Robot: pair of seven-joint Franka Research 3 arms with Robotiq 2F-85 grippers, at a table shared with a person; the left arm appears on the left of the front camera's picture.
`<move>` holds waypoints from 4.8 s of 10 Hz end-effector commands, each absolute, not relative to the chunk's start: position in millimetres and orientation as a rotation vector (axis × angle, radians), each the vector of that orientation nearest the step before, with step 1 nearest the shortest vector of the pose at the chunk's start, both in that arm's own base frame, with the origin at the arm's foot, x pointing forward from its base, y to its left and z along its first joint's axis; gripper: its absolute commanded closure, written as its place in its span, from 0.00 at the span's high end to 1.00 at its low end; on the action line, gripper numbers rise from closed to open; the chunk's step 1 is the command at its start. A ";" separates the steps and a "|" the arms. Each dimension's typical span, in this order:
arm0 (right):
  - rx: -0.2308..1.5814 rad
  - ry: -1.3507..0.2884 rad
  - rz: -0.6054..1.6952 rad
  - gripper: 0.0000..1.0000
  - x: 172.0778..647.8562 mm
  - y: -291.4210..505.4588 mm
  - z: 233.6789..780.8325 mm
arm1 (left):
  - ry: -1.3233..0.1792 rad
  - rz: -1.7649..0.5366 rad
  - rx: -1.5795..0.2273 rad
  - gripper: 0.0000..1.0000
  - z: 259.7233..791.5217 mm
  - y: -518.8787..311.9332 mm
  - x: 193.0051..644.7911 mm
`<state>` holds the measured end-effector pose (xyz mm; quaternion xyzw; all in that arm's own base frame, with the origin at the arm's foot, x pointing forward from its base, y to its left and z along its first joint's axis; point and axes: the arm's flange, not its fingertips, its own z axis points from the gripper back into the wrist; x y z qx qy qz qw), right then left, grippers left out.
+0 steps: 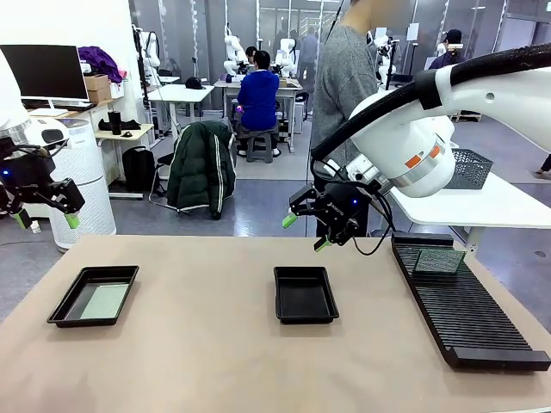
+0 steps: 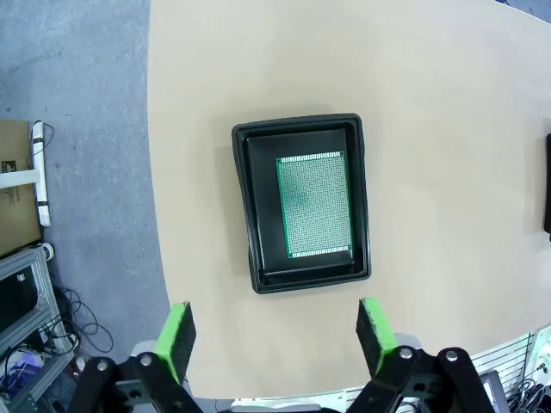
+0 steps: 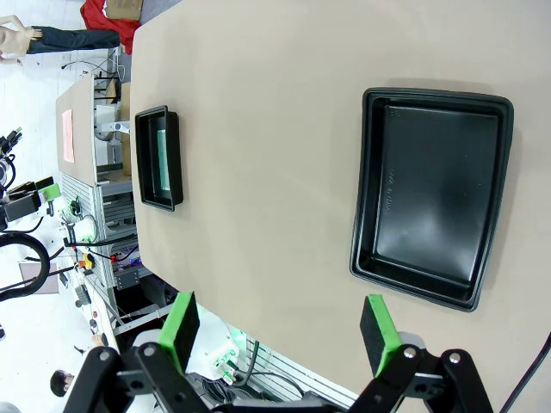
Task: Inspect and transfer BCBs to ESD trays.
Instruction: Pick up the Blank PCB from the PCB Rack and place it in the right ESD tray.
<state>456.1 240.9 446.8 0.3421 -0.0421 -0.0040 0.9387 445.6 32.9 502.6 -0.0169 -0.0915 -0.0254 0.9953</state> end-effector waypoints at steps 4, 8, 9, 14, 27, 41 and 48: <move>0.697 -0.093 -0.029 1.00 455.4 243.0 447.0 | -0.193 -0.049 -0.036 1.00 500.3 32.8 442.3; 0.666 -0.108 0.021 1.00 446.6 224.1 467.6 | -0.182 -0.062 -0.069 1.00 508.5 23.9 447.3; 0.642 -0.119 0.031 1.00 440.9 215.9 479.4 | -0.180 -0.080 -0.096 1.00 509.8 18.6 447.7; 0.547 -0.157 0.084 1.00 418.3 177.2 519.8 | -0.158 -0.104 -0.218 1.00 527.1 0.4 449.1; 0.172 -0.269 0.462 1.00 393.4 52.1 593.0 | -0.164 -0.122 -0.282 1.00 533.9 -74.5 441.6; -0.147 -0.159 1.585 1.00 418.9 -30.0 596.4 | -0.150 -0.071 -0.362 1.00 508.8 -129.9 458.0; -0.135 -0.139 1.575 1.00 413.5 -28.0 599.5 | -0.154 -0.092 -0.335 1.00 508.9 -129.6 449.5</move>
